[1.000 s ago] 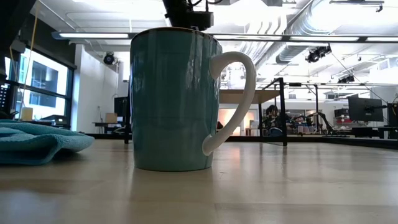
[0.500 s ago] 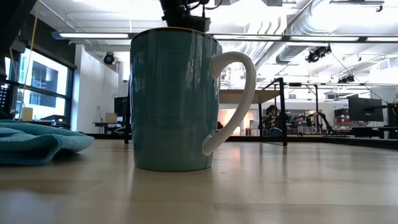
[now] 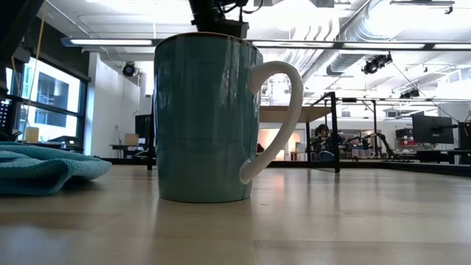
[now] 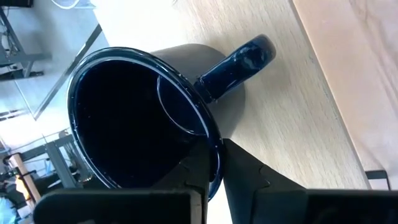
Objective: Stack small to large cups/mugs on shelf
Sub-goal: Put the dark blue mug on the shelf
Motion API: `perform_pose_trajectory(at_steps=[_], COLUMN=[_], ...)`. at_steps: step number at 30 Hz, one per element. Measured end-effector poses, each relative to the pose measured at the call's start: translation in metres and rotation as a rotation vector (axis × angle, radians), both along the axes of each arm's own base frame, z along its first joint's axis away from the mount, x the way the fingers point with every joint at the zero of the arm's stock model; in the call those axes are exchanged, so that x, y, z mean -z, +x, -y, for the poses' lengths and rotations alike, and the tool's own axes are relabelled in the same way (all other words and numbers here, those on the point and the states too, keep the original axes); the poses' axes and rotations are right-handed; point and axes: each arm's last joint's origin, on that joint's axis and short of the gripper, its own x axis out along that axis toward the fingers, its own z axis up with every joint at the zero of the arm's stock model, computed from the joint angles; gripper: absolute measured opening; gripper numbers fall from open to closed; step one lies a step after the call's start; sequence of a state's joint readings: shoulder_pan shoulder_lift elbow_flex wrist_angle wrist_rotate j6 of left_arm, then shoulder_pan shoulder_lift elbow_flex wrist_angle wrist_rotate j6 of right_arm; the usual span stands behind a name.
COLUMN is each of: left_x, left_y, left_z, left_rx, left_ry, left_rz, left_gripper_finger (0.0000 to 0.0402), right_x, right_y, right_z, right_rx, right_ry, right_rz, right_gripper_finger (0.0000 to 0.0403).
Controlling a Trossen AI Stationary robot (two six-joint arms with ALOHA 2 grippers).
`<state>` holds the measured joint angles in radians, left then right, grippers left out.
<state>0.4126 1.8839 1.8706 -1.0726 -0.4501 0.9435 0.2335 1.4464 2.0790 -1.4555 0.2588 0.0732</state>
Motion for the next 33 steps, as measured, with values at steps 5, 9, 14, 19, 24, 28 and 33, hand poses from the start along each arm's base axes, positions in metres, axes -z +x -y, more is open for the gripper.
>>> perform_pose_trajectory(at_steps=[5,9,14,19,24,28,33], left_x=[0.0,-0.002,-0.008,-0.02,-0.023,-0.022,-0.021], left_y=[0.0,-0.001,-0.004,-0.006,-0.006,-0.009,-0.01], left_z=[0.0,0.0,0.002,0.003,0.003,0.001,-0.002], left_rx=[0.0,0.003,0.017,0.02,0.025,0.014,0.0], left_ry=[0.005,0.011,0.021,0.021,0.013,-0.002,-0.002], left_rz=[-0.001,-0.003,-0.004,0.017,0.03,0.007,0.01], left_gripper_finger=[0.0017,0.0015,0.0022,0.0015,0.0022,0.0028,0.0012], right_x=[0.0,0.0,0.0,0.0,0.0,0.0,0.0], right_y=[0.0,0.0,0.001,0.001,0.002,0.002,0.002], right_z=[0.0,0.0,0.004,0.008,0.01,0.01,0.01], right_rx=[-0.002,-0.002,0.012,0.018,0.025,0.019,0.018], right_ry=[-0.001,-0.003,-0.006,-0.018,-0.015,-0.008,0.0], right_rz=[0.0,0.0,-0.001,-0.002,-0.004,-0.005,-0.005], right_gripper_finger=[0.0179,0.0179,0.0179,0.0179,0.0179,0.0179,0.0179])
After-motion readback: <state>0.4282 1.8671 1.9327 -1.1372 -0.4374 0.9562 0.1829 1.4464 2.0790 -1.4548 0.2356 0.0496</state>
